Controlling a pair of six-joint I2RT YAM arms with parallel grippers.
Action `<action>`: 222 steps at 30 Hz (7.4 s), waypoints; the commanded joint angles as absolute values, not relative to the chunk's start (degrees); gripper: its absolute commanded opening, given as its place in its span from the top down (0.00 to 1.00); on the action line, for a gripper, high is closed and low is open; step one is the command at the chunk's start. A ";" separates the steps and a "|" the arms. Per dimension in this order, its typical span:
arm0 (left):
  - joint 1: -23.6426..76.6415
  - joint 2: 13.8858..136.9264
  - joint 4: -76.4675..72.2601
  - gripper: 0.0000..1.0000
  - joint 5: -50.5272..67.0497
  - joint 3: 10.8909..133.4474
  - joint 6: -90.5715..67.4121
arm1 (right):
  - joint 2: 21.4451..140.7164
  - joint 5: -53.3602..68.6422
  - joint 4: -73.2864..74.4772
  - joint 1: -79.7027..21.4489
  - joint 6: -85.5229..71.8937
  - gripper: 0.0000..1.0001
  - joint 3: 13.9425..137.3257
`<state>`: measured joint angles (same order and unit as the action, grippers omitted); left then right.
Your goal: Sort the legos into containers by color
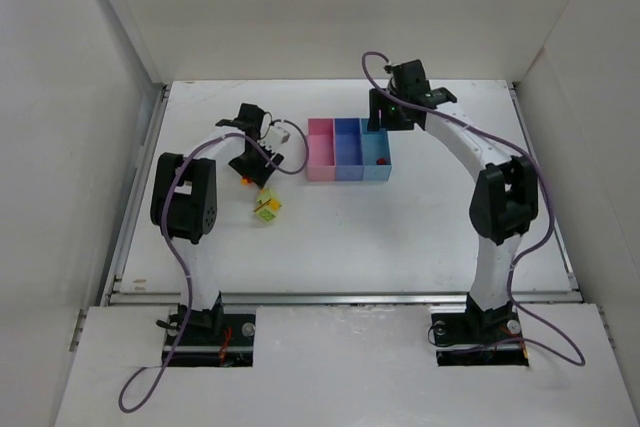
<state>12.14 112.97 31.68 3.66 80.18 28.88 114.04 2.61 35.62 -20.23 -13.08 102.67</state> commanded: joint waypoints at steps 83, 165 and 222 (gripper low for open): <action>32.26 94.04 38.94 1.00 16.70 102.13 32.61 | 103.01 48.87 10.28 -25.31 -27.60 0.42 93.60; 15.91 100.63 32.26 1.00 6.60 80.95 27.25 | 103.54 18.90 32.43 -15.73 -11.34 0.27 96.16; 41.31 100.02 27.69 0.47 11.51 67.59 26.55 | 86.04 15.99 32.87 -15.73 -11.16 0.26 80.16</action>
